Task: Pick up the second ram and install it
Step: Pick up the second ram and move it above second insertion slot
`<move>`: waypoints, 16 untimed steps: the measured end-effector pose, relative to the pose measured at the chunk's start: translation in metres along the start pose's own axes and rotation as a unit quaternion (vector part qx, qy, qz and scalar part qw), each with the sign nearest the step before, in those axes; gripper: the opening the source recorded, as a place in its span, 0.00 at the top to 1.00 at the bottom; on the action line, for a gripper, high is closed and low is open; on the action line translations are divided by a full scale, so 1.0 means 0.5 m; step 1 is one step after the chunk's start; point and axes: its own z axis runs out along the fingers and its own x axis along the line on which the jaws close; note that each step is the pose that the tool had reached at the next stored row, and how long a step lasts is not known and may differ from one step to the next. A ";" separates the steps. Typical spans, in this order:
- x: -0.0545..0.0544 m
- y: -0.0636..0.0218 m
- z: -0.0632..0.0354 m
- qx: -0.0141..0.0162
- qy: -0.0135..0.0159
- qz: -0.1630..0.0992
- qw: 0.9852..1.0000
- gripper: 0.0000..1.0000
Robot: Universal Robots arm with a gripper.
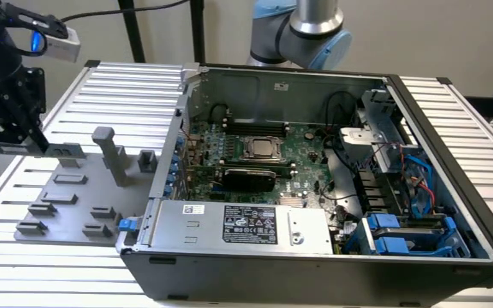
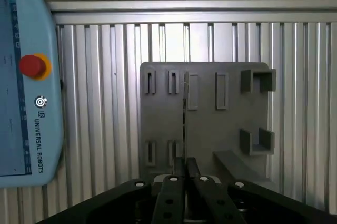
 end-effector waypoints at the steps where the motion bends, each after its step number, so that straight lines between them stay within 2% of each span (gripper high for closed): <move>1: -0.001 -0.007 -0.010 0.000 0.000 0.000 1.000 0.86; 6: -0.004 -0.042 -0.044 0.000 -0.001 0.000 1.000 0.86; 16: -0.012 -0.115 -0.089 0.000 -0.005 0.000 1.000 0.86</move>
